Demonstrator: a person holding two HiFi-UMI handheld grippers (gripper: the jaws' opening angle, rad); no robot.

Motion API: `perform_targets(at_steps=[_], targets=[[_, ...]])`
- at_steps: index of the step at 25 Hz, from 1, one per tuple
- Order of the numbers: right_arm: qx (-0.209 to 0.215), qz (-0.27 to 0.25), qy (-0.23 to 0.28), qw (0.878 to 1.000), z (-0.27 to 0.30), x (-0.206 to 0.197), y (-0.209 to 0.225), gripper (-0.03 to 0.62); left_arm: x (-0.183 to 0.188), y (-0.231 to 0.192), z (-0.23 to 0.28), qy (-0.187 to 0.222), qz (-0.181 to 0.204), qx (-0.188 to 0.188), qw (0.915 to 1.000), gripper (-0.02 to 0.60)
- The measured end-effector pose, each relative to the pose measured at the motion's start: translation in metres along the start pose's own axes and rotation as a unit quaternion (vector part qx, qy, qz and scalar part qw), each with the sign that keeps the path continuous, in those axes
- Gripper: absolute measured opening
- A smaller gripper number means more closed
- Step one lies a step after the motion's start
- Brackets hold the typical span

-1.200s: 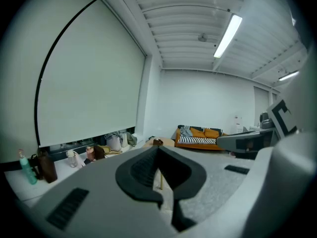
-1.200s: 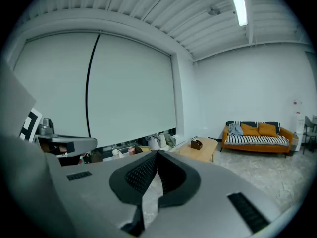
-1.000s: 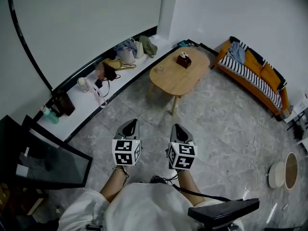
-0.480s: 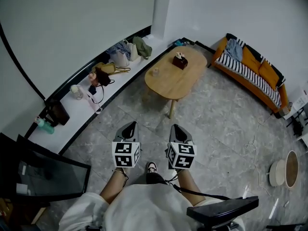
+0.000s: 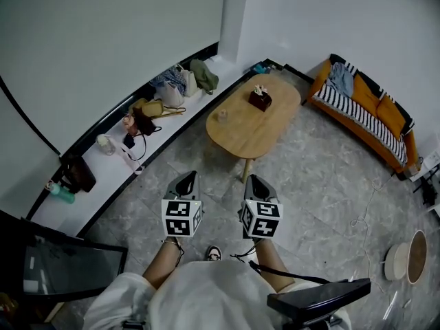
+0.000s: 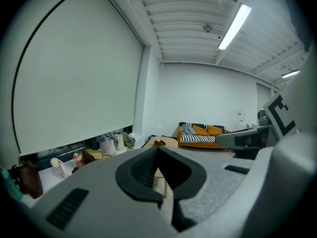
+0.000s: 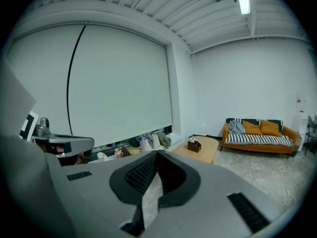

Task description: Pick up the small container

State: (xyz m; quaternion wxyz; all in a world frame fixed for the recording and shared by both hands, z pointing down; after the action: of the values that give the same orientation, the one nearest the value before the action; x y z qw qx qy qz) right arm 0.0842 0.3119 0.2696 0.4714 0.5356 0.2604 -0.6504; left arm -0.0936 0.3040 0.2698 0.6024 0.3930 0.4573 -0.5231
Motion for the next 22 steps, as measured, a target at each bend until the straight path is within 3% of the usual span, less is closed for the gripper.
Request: perform_targets(at_steps=[13,22], targets=[[-0.002,0.007,0.012,1.0,0.057,0.036,0.086,0.023,0.038,0.023,0.095,0.012,0.007,0.011,0.9999,0.008],[-0.008,0.033,0.001,0.999,0.076,0.027,0.116,0.023,0.034,0.025,0.123,-0.007,0.011,0.021,0.9997,0.008]])
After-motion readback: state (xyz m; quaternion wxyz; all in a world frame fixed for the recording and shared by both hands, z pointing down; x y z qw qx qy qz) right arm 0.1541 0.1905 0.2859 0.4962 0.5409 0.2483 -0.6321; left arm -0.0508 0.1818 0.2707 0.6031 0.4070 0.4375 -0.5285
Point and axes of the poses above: the fingertips, and each gripper's own axes: z forward along the fingers, y to its right, x out of its top, the point moved 2 cm from there along -z, backward along the fingers, and after that the axes turned 14 degrees about x, right-handed, at the moved point
